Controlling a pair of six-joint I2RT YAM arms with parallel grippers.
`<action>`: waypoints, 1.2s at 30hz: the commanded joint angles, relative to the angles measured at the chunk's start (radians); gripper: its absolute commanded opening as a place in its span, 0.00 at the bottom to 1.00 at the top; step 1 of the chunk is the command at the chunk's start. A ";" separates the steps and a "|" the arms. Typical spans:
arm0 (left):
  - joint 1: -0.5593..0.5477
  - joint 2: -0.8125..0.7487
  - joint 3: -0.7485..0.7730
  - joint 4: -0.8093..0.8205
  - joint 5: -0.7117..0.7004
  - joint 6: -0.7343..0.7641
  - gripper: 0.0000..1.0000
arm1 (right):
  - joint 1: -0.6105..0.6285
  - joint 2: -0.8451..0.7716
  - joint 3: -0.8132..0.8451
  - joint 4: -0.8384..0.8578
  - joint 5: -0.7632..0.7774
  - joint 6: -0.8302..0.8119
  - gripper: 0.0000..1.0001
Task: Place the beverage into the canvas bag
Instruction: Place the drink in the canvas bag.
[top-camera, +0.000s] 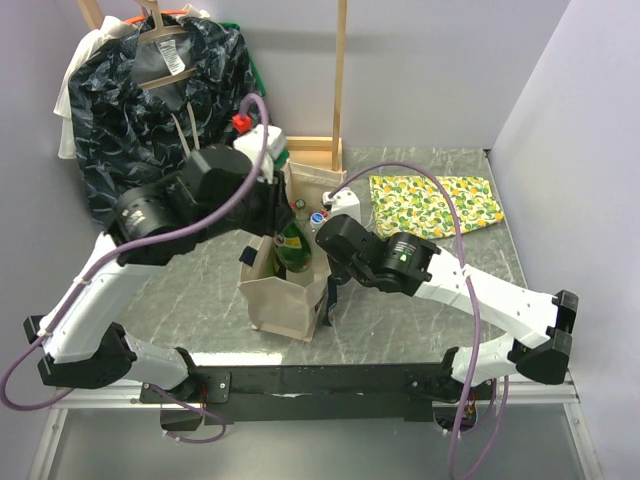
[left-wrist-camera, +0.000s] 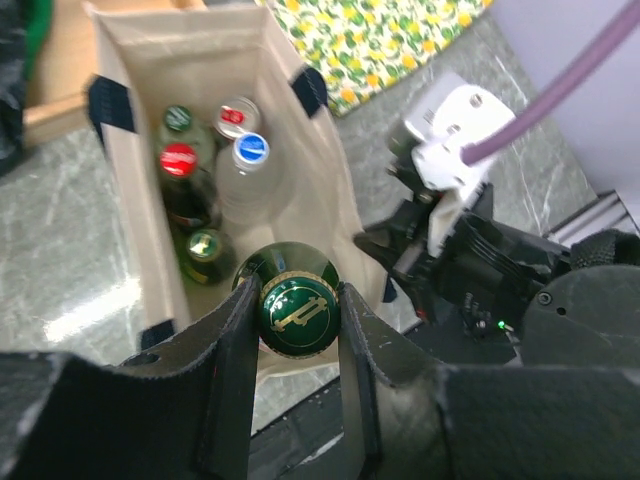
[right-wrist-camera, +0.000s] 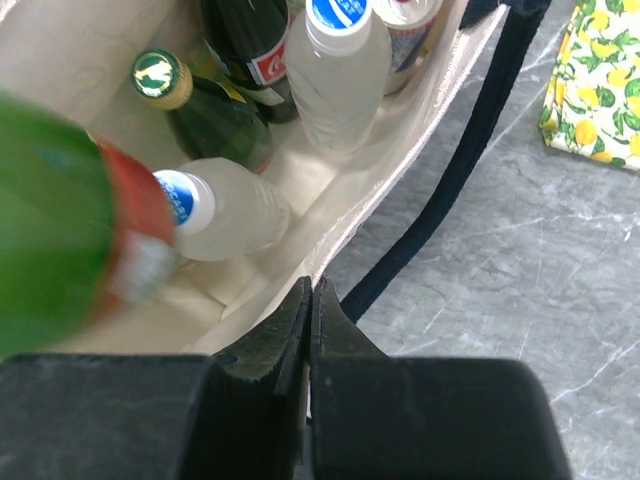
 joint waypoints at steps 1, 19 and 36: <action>-0.058 -0.052 -0.037 0.209 -0.038 -0.045 0.01 | -0.003 0.010 0.085 0.041 0.059 -0.036 0.00; -0.279 -0.112 -0.205 0.204 -0.157 -0.180 0.01 | -0.003 0.022 0.136 0.039 0.082 0.009 0.00; -0.330 -0.189 -0.452 0.258 -0.237 -0.260 0.01 | -0.003 0.042 0.168 0.027 0.080 0.029 0.00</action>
